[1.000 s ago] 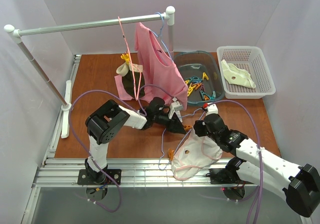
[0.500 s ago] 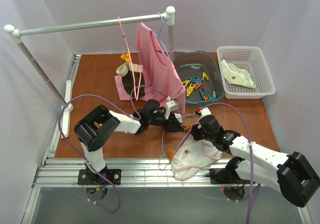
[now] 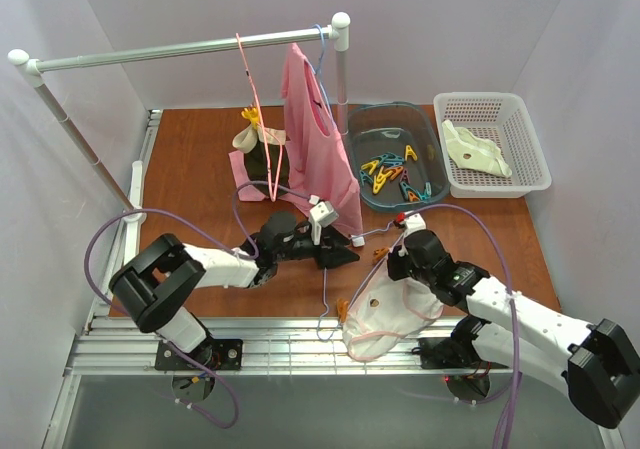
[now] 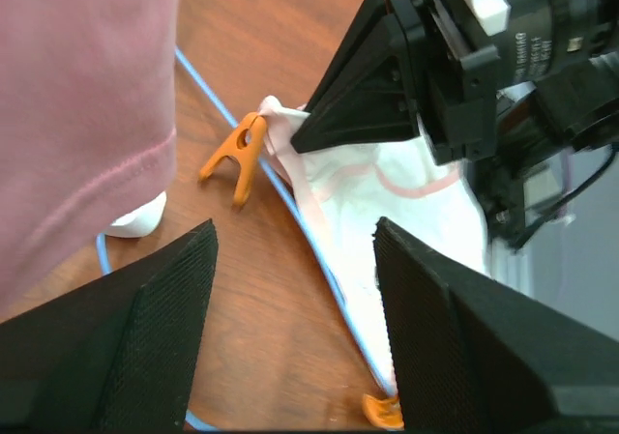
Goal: Clip the underwear to the hanger
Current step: Pick up the underwear from the center of the board.
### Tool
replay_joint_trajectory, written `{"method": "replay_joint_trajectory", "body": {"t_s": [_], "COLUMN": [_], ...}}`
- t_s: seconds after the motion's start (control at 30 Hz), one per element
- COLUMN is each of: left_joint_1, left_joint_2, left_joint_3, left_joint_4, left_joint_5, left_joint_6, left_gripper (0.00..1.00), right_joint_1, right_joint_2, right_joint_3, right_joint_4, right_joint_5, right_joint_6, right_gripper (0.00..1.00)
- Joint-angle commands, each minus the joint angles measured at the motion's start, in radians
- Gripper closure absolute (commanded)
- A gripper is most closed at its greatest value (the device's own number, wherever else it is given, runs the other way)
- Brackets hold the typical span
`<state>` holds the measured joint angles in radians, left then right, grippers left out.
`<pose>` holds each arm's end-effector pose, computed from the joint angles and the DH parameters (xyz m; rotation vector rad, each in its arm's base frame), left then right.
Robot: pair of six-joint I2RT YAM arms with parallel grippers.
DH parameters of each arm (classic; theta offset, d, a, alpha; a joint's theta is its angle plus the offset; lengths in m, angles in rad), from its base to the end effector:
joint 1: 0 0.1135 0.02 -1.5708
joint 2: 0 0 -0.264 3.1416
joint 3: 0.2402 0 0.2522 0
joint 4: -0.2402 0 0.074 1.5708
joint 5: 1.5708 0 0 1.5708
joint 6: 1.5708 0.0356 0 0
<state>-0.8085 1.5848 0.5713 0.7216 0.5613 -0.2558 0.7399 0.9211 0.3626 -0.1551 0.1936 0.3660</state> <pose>0.1962 -0.2329 0.1713 0.9427 1.7779 -1.2312 0.1392 0.1178 0.1735 -0.3261 2.2711 0.3606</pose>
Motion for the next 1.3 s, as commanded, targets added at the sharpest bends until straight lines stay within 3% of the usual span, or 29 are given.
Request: {"method": "replay_joint_trajectory", "body": {"t_s": [0.0,0.1,0.33,0.47,0.73,0.93,1.1,1.27], "left_joint_1": [-0.011,-0.02,-0.061,-0.08,-0.095,-0.095,-0.095,-0.095], "left_joint_2": [-0.104,-0.155,-0.195,-0.177,-0.056,-0.005,0.006,0.003], "left_joint_3": [-0.059,-0.094,-0.111,-0.119,-0.185,-0.179,-0.159,-0.163], "left_joint_4": [0.139,0.17,0.191,0.225,0.513,0.585,0.565,0.569], "left_joint_5": [-0.061,-0.086,-0.135,-0.138,-0.124,-0.117,-0.127,-0.133], "left_joint_6": [-0.017,-0.022,-0.002,0.013,0.047,0.053,0.058,0.062], "left_gripper": [0.4,0.27,0.27,0.26,0.21,0.18,0.09,0.08], "right_joint_1": [0.001,0.003,0.006,0.007,0.01,0.009,0.01,0.009], "right_joint_2": [-0.07,-0.105,-0.165,-0.209,-0.266,-0.309,-0.315,-0.33], "right_joint_3": [0.068,0.081,0.087,0.09,0.104,0.116,0.131,0.142], "right_joint_4": [-0.044,-0.064,-0.107,-0.098,-0.084,-0.083,-0.081,-0.081], "right_joint_5": [0.007,-0.029,-0.052,-0.144,-0.316,-0.459,-0.517,-0.551], "right_joint_6": [-0.042,-0.071,-0.101,-0.113,-0.131,-0.139,-0.141,-0.144], "right_gripper": [0.99,0.99,0.99,0.99,0.99,0.99,0.99,0.99]}}
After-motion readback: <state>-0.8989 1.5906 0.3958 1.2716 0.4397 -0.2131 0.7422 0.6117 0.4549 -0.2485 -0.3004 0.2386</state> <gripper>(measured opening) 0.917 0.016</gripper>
